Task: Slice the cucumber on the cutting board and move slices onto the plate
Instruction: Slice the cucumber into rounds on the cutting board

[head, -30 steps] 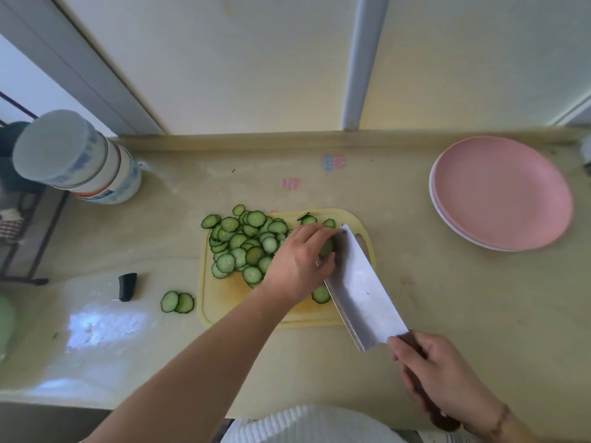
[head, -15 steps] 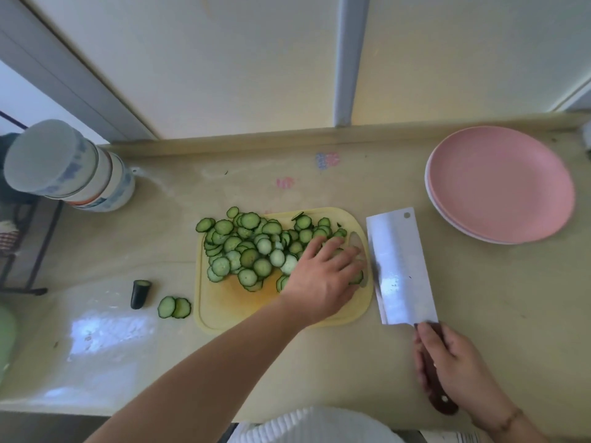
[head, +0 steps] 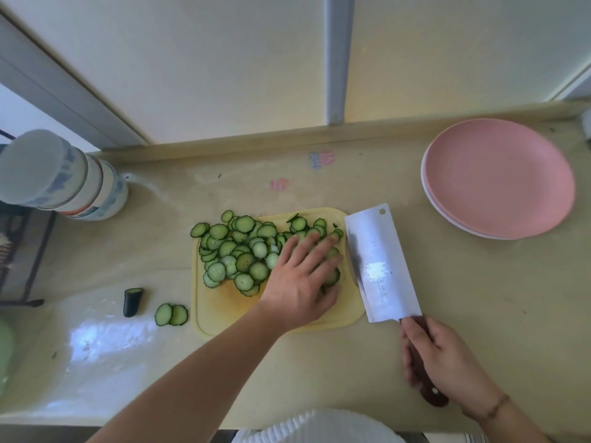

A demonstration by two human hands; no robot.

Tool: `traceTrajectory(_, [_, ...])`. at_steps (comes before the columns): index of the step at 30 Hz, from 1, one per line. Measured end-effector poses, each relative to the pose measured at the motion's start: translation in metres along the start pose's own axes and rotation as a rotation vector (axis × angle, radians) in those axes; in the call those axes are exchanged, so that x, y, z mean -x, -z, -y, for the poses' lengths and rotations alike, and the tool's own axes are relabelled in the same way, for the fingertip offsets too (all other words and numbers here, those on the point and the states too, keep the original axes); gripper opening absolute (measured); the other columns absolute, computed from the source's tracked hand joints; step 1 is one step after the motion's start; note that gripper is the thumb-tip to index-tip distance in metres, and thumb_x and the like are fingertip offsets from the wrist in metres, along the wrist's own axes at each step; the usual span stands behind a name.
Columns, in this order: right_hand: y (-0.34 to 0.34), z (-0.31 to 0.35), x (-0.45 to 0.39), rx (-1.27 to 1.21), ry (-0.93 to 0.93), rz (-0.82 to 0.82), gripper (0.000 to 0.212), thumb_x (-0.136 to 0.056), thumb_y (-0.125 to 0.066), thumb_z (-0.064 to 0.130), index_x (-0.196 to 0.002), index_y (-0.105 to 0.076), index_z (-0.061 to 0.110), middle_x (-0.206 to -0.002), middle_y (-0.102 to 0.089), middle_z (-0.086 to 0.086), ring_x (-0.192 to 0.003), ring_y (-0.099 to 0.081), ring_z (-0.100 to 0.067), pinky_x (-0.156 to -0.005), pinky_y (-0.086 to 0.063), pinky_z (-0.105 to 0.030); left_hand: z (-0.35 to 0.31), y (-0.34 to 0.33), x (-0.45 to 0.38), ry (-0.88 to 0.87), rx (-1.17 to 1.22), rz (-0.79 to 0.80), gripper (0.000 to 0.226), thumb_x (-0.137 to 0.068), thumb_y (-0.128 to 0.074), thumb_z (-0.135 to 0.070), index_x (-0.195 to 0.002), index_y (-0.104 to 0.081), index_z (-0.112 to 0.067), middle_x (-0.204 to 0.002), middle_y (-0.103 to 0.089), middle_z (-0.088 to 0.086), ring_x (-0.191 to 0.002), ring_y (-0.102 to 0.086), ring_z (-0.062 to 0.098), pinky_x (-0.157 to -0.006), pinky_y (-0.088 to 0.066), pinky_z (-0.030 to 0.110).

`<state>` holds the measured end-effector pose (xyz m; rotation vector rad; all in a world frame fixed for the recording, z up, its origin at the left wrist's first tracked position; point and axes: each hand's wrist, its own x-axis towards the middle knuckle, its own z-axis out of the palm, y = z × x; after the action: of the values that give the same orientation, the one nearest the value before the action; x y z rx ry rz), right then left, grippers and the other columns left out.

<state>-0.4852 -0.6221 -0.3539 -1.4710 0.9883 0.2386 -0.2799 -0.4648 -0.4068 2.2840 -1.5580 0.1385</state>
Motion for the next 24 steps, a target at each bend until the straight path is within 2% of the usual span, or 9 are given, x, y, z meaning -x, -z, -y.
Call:
traceTrajectory(4, [0.0, 0.002, -0.009, 0.017, -0.019, 0.023, 0.036, -0.101, -0.046, 0.029, -0.084, -0.052, -0.002, -0.054, -0.058, -0.02, -0.042, -0.055, -0.033, -0.049, -0.046, -0.046, 0.001, 0.003, -0.008, 0.244, -0.07, 0.136, 0.074, -0.091, -0.05, -0.061, -0.15, -0.045, -0.017, -0.165, -0.028, 0.004, -0.154, -0.02, 0.032, -0.124, -0.014, 0.056])
traceTrajectory(7, [-0.002, 0.009, -0.017, 0.043, -0.019, 0.044, 0.042, -0.101, -0.045, 0.031, -0.082, -0.05, -0.006, -0.055, -0.059, -0.025, -0.043, -0.056, -0.035, -0.048, -0.048, -0.04, 0.002, -0.001, -0.011, 0.315, -0.065, 0.202, 0.082, -0.092, -0.042, -0.067, -0.156, -0.031, -0.018, -0.169, -0.017, 0.002, -0.157, -0.009, 0.03, -0.125, -0.008, 0.057])
traceTrajectory(10, [-0.006, 0.017, -0.025, 0.078, -0.002, 0.071, 0.043, -0.101, -0.046, 0.032, -0.079, -0.049, -0.004, -0.058, -0.06, -0.029, -0.044, -0.057, -0.037, -0.046, -0.05, -0.036, 0.003, -0.005, -0.011, 0.332, -0.076, 0.214, 0.083, -0.093, -0.037, -0.068, -0.157, -0.031, -0.016, -0.169, -0.017, 0.003, -0.157, -0.008, 0.029, -0.124, -0.007, 0.056])
traceTrajectory(15, [-0.011, 0.024, -0.029, 0.142, -0.008, 0.108, 0.04, -0.101, -0.046, 0.034, -0.077, -0.051, 0.003, -0.054, -0.064, -0.021, -0.05, -0.06, -0.048, -0.048, -0.052, -0.037, 0.002, -0.005, -0.011, 0.332, -0.07, 0.211, 0.083, -0.094, -0.034, -0.069, -0.156, -0.035, -0.013, -0.168, -0.021, 0.004, -0.156, -0.012, 0.029, -0.124, -0.008, 0.055])
traceTrajectory(20, [-0.011, 0.029, -0.022, 0.304, 0.024, 0.145, 0.044, -0.102, -0.043, 0.037, -0.074, -0.056, 0.005, -0.051, -0.067, -0.012, -0.048, -0.065, -0.032, -0.056, -0.056, -0.036, 0.002, -0.003, -0.01, 0.303, -0.109, 0.212, 0.081, -0.096, -0.032, -0.067, -0.156, -0.034, -0.013, -0.166, -0.025, 0.005, -0.155, -0.017, 0.031, -0.122, -0.011, 0.058])
traceTrajectory(24, [-0.009, 0.027, -0.015, 0.359, 0.148, -0.017, 0.041, -0.099, -0.051, 0.035, -0.067, -0.053, 0.009, -0.046, -0.063, -0.008, -0.037, -0.058, -0.024, -0.045, -0.048, -0.028, -0.014, 0.005, -0.015, 0.191, -0.088, 0.113, 0.072, -0.098, -0.04, -0.061, -0.154, -0.036, -0.016, -0.164, -0.032, 0.005, -0.154, -0.02, 0.032, -0.122, -0.012, 0.059])
